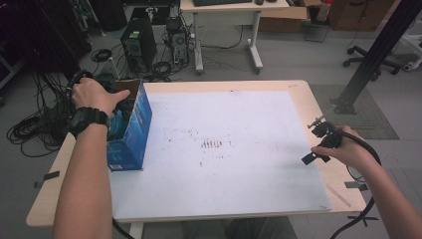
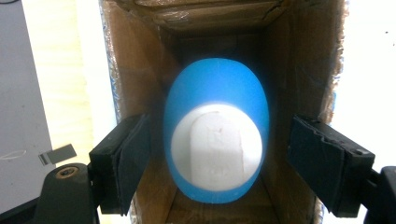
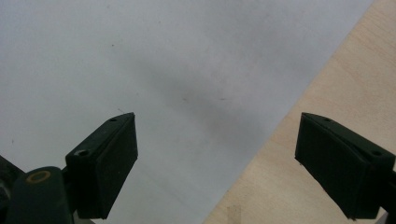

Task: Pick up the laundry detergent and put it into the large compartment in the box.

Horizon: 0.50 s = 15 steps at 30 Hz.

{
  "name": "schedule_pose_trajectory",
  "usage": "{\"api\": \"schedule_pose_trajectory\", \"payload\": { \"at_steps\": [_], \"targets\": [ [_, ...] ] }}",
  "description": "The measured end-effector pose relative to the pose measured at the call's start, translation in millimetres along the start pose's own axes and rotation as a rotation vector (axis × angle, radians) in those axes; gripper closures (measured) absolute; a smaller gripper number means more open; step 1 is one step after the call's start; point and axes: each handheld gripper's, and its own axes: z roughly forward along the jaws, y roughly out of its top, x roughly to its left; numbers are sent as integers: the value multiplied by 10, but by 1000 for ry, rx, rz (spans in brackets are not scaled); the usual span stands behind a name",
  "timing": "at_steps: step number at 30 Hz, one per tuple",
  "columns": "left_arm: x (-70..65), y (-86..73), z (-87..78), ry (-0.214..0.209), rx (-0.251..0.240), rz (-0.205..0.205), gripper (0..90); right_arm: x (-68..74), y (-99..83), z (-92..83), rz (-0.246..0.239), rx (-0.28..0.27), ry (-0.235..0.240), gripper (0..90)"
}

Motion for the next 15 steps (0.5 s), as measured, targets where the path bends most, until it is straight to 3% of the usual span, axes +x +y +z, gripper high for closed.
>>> {"api": "schedule_pose_trajectory", "payload": {
  "at_steps": [15],
  "targets": [
    [-9,-11,-230,12,-33,9,190,17,26,-4,-6,-2,3,131]
  ]
}}
